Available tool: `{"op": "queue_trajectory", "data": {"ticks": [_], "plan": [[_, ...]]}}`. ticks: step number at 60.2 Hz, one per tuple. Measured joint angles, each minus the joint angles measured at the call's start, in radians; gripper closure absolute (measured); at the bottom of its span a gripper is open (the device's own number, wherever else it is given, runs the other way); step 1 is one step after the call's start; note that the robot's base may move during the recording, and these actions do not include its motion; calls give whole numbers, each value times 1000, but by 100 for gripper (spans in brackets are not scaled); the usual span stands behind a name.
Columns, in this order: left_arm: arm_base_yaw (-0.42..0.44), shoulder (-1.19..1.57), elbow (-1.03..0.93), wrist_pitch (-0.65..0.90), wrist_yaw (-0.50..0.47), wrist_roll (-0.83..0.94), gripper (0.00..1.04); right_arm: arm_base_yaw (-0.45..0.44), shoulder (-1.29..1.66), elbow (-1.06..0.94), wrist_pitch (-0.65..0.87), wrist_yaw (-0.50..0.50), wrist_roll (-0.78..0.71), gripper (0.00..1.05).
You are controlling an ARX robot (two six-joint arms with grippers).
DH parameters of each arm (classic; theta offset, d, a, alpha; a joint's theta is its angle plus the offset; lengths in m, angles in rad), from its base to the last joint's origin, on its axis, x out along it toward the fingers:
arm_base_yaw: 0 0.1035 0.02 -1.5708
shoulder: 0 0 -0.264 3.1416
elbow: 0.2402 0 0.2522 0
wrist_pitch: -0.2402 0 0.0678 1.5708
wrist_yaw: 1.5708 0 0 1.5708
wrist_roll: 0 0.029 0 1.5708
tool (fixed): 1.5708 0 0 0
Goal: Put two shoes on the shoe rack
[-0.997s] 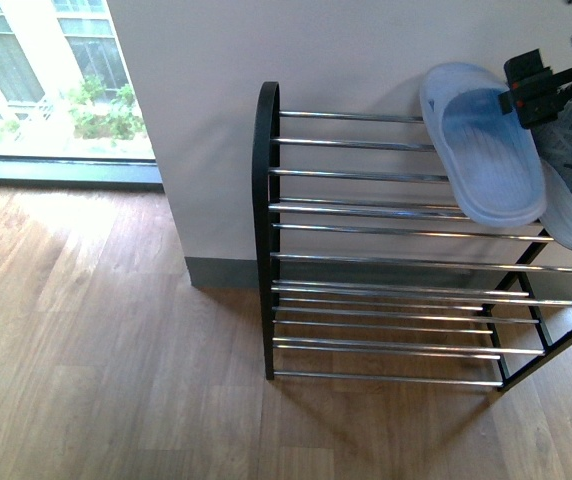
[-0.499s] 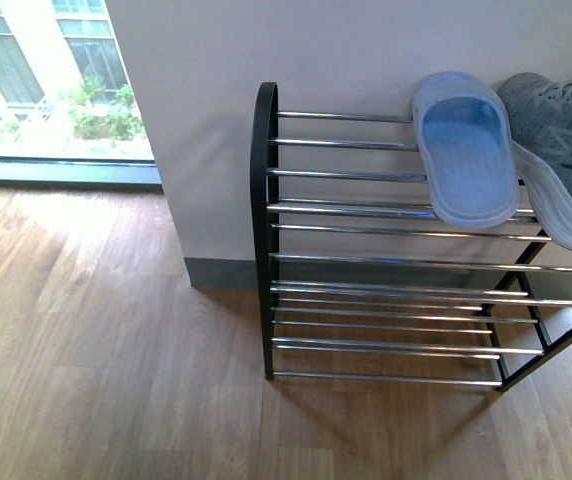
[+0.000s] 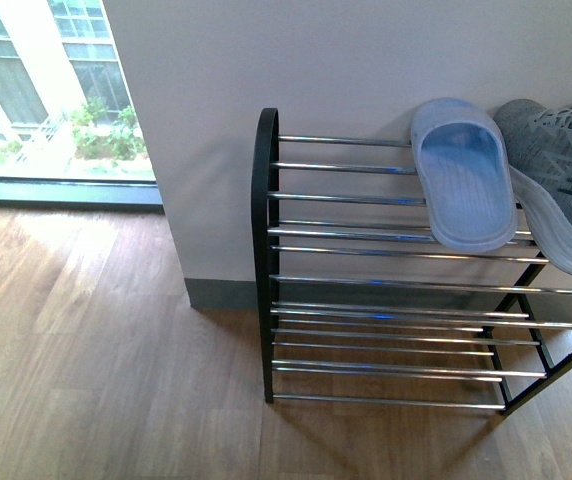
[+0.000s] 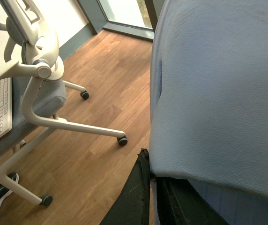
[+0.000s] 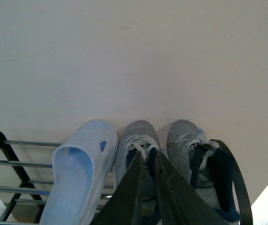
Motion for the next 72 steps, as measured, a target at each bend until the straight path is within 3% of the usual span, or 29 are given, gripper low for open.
{"op": "queue_trajectory", "data": {"ticks": [28,35,72], "plan": [[0,0,0,0,0,0,103,93,-260,-230,-18,105,4,103],[0,0,0,0,0,0,103,146,-347,-268,-82,135,4,103],[0,0,0,0,0,0,103,150,-853,-309,-513,145,4,103]]}}
